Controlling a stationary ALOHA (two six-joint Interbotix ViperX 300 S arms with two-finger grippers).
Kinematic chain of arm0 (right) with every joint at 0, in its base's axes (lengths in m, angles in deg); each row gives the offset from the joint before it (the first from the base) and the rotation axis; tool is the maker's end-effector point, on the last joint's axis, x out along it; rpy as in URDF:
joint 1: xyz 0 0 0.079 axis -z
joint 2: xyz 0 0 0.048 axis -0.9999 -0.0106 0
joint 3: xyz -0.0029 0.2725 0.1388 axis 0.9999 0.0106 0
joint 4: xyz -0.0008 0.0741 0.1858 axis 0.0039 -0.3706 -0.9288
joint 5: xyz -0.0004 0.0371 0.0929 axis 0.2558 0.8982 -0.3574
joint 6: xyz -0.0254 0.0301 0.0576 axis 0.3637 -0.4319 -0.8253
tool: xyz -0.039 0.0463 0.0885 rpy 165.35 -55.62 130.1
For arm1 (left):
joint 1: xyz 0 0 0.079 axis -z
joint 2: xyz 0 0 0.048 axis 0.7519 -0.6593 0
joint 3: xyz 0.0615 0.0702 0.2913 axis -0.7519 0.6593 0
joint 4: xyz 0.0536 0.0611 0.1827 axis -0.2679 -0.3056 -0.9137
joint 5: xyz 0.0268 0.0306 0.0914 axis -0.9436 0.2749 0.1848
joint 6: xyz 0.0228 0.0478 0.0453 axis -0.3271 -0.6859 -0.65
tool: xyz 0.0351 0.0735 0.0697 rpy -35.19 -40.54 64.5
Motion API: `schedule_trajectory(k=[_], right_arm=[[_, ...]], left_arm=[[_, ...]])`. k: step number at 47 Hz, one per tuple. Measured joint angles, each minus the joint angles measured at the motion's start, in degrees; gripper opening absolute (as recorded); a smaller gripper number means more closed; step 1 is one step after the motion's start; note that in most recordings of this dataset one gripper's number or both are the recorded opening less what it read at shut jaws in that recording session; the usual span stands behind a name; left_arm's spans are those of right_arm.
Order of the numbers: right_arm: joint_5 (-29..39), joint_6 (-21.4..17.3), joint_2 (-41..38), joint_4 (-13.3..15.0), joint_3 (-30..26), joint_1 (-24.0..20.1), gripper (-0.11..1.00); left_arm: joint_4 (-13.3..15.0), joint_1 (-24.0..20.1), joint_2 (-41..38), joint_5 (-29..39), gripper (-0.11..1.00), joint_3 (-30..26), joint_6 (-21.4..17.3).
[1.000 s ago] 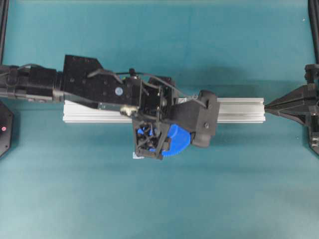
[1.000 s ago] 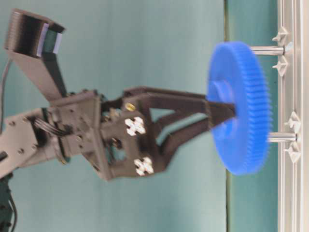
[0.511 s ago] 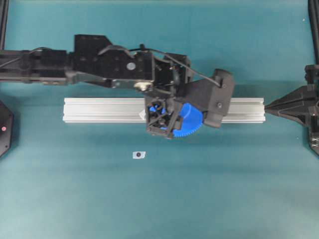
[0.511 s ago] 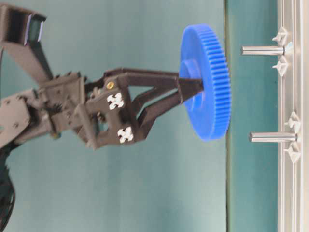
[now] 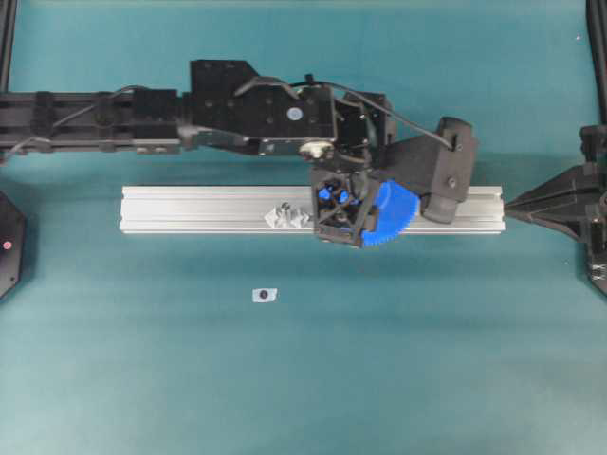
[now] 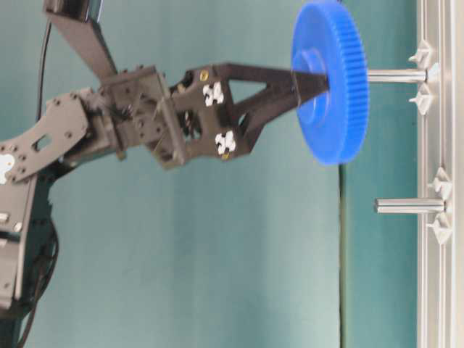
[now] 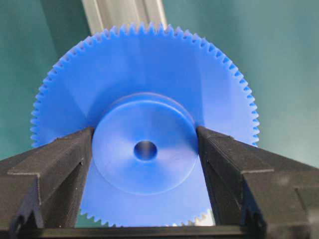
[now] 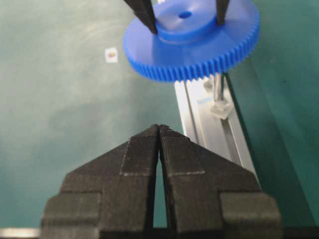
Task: Find the location of the shaft and insert the large gear.
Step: 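Align the gear's bore over the right metal shaft with the left gripper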
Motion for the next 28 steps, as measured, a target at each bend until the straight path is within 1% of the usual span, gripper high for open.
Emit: schedule_trajectory(k=[10, 28], right_arm=[[0.26, 0.0, 1.05, 0.0, 0.0, 0.88, 0.06], [1.32, 0.0, 2.02, 0.09, 0.26, 1.76, 0.06]], left_arm=[[0.0, -0.62, -2.55, 0.18, 0.72, -2.29, -1.23], [0.0, -0.7, -5.1, 0.0, 0.72, -2.99, -1.14]])
